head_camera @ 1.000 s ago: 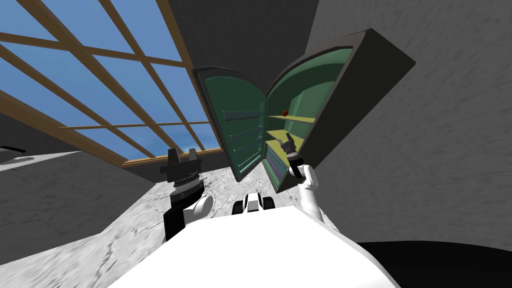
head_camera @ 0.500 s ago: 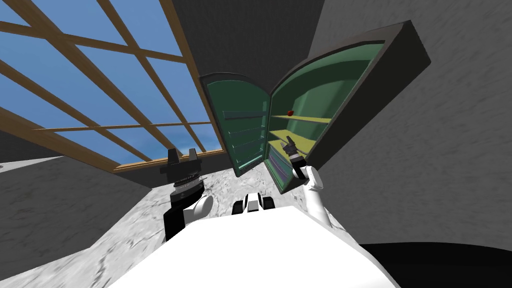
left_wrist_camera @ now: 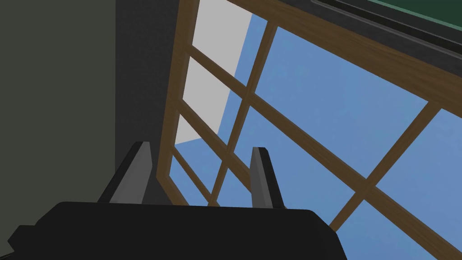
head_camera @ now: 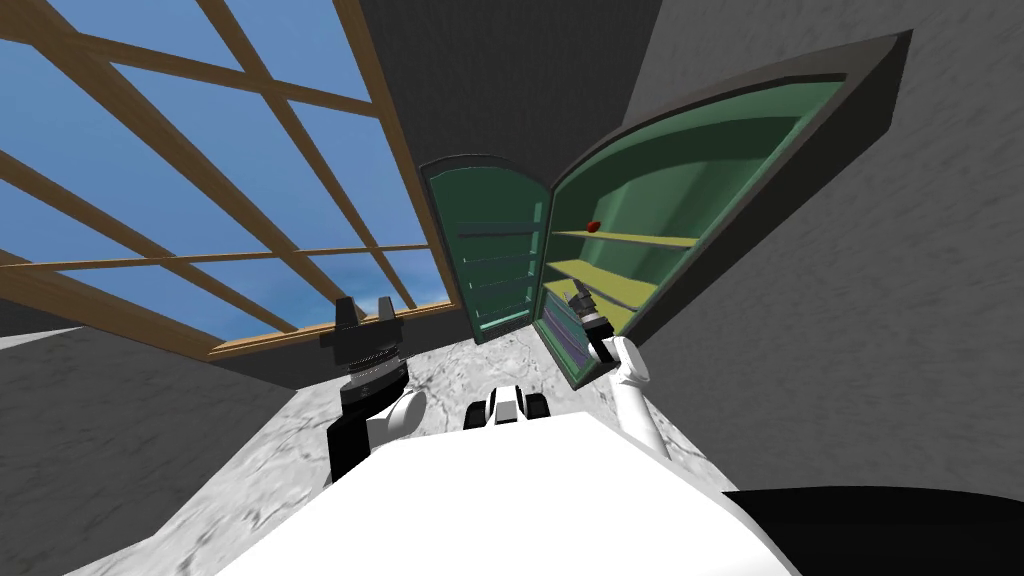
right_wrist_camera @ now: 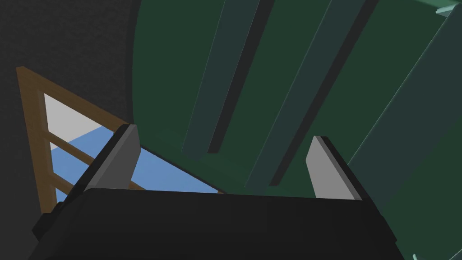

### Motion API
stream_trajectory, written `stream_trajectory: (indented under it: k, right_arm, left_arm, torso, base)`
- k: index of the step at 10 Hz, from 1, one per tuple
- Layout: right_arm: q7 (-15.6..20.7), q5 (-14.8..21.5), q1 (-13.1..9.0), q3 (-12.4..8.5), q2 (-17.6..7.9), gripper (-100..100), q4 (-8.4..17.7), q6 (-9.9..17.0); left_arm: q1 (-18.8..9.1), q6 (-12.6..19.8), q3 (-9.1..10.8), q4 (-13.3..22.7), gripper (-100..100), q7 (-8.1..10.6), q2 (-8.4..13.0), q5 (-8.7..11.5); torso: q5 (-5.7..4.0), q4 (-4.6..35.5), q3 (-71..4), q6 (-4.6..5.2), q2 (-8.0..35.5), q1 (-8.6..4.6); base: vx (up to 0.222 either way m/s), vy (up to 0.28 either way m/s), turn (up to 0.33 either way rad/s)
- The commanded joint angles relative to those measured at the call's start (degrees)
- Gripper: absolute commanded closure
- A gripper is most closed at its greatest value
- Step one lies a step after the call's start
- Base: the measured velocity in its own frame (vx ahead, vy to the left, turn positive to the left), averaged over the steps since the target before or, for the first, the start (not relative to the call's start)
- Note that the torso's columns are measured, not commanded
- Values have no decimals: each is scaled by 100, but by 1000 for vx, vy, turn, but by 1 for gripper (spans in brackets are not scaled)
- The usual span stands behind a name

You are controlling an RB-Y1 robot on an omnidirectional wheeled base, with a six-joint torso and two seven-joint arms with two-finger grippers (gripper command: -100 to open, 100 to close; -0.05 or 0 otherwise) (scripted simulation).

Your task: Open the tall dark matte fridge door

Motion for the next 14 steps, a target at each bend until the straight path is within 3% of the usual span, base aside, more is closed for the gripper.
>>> stream_trajectory:
  k: [1,14]
  right_arm:
    - [143,4,108,-80,15,-100,285,-21]
    - [696,51,508,-380,-4,-100,1311,-95]
  left_arm:
    - [0,0,0,0,0,0,0,0]
    - [0,0,0,0,0,0,0,0]
  torso:
    - [-1,-1,-1,1,-2,-6]
    - [-1,-3,-5,0,-9,3]
  base:
    - [90,258,-111]
    - [61,227,-66]
